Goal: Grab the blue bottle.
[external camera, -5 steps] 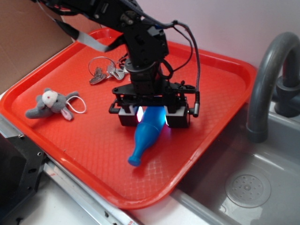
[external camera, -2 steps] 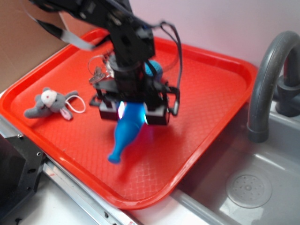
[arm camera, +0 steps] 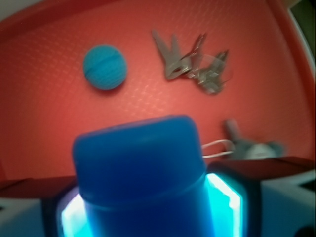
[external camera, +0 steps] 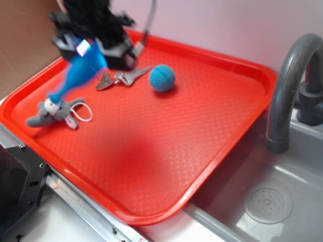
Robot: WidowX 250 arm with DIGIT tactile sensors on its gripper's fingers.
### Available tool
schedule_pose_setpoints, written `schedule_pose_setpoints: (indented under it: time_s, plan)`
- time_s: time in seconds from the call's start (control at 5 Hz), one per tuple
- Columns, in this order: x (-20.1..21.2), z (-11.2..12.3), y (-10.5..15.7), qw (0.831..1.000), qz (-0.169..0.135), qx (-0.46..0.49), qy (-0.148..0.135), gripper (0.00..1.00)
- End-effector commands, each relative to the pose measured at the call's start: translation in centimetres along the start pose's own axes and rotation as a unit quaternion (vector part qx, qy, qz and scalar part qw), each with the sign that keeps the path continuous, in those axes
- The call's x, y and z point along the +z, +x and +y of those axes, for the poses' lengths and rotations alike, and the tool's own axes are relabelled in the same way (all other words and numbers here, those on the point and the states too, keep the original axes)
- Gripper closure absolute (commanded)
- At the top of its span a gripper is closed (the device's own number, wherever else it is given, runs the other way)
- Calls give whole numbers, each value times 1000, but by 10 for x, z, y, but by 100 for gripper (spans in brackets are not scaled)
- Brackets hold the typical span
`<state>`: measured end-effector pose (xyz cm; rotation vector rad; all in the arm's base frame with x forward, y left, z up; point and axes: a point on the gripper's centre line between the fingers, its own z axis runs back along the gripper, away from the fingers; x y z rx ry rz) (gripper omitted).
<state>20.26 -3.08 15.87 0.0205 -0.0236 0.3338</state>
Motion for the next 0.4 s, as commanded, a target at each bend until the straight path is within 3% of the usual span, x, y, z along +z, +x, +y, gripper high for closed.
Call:
schedule_pose_setpoints:
  time_s: [0.0, 0.2]
  plan:
    - [73, 44, -8, 992, -63, 99, -50, 100]
    - [59, 40, -5, 988, -50, 141, -46, 100]
